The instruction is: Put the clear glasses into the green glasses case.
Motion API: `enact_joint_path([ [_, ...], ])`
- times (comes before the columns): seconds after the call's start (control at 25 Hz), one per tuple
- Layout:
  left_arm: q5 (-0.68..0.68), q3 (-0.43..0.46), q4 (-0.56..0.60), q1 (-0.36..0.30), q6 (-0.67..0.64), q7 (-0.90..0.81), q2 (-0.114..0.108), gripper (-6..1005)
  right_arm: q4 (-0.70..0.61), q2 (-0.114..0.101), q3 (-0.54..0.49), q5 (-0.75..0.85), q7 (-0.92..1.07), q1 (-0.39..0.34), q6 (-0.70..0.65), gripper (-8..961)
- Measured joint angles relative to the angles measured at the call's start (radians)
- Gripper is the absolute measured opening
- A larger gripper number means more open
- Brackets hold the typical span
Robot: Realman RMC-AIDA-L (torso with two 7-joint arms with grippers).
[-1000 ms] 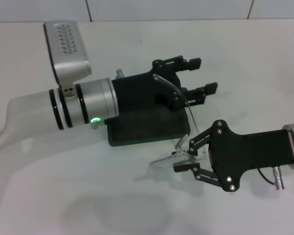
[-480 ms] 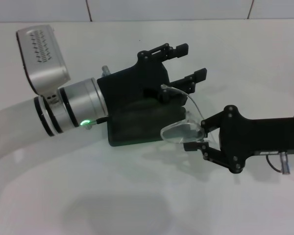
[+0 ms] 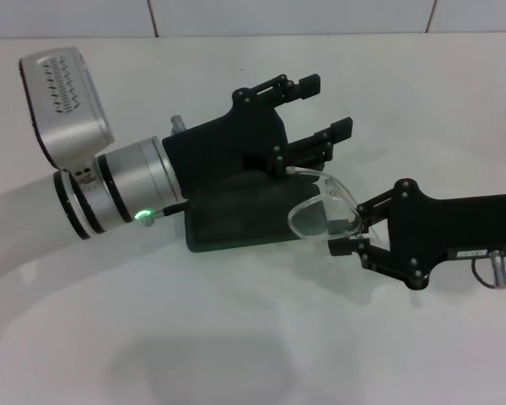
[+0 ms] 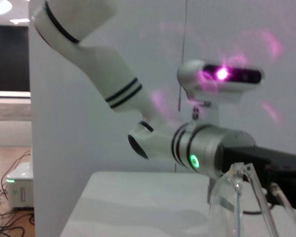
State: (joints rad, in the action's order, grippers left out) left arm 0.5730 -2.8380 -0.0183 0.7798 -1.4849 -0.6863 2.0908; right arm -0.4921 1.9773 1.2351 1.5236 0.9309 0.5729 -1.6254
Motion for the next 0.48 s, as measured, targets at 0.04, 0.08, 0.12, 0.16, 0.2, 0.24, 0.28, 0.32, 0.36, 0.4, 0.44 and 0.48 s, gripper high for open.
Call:
enact_joint_path([
  [0.04, 0.000, -0.001, 0.000, 0.001, 0.000, 0.000, 0.000, 709, -0.005, 0.000, 0.000, 0.003, 0.009, 0.000, 0.006, 117],
  [0.08, 0.000, -0.001, 0.000, 0.001, 0.000, 0.000, 0.000, 709, -0.006, 0.000, 0.000, 0.003, 0.012, 0.000, 0.009, 117],
  [0.12, 0.000, -0.001, 0.000, 0.001, 0.000, 0.000, 0.000, 709, -0.008, 0.000, 0.000, 0.003, 0.013, 0.000, 0.010, 117],
  [0.16, -0.001, -0.001, 0.000, 0.001, 0.000, 0.000, 0.000, 709, -0.010, 0.000, 0.000, 0.003, 0.014, -0.001, 0.011, 117],
  [0.2, -0.001, -0.001, 0.000, 0.000, 0.000, 0.000, 0.000, 709, -0.011, 0.000, 0.000, 0.003, 0.014, -0.001, 0.011, 117],
  [0.24, -0.002, -0.001, 0.000, -0.002, 0.000, 0.000, 0.000, 709, -0.011, 0.000, -0.001, 0.003, 0.014, -0.002, 0.011, 117],
  [0.28, -0.002, -0.001, 0.000, -0.003, 0.000, 0.001, 0.000, 709, -0.012, 0.000, -0.001, 0.003, 0.014, -0.003, 0.012, 117],
  [0.32, -0.003, -0.001, 0.000, -0.004, 0.000, 0.001, 0.000, 709, -0.012, 0.000, -0.004, 0.003, 0.014, -0.004, 0.012, 117],
  [0.36, -0.003, -0.001, 0.000, -0.005, 0.000, 0.001, 0.000, 709, -0.012, 0.000, -0.008, 0.003, 0.014, -0.005, 0.013, 117],
  [0.4, -0.003, -0.001, 0.000, -0.005, 0.000, 0.001, 0.000, 709, -0.012, 0.000, -0.010, 0.003, 0.014, -0.006, 0.016, 117],
  [0.44, -0.004, -0.001, 0.000, -0.006, 0.000, 0.001, 0.000, 709, -0.013, 0.000, -0.013, 0.003, 0.014, -0.006, 0.019, 117],
  [0.48, -0.005, -0.001, 0.000, -0.007, 0.000, 0.001, 0.000, 709, -0.013, 0.000, -0.014, 0.003, 0.014, -0.007, 0.022, 117],
])
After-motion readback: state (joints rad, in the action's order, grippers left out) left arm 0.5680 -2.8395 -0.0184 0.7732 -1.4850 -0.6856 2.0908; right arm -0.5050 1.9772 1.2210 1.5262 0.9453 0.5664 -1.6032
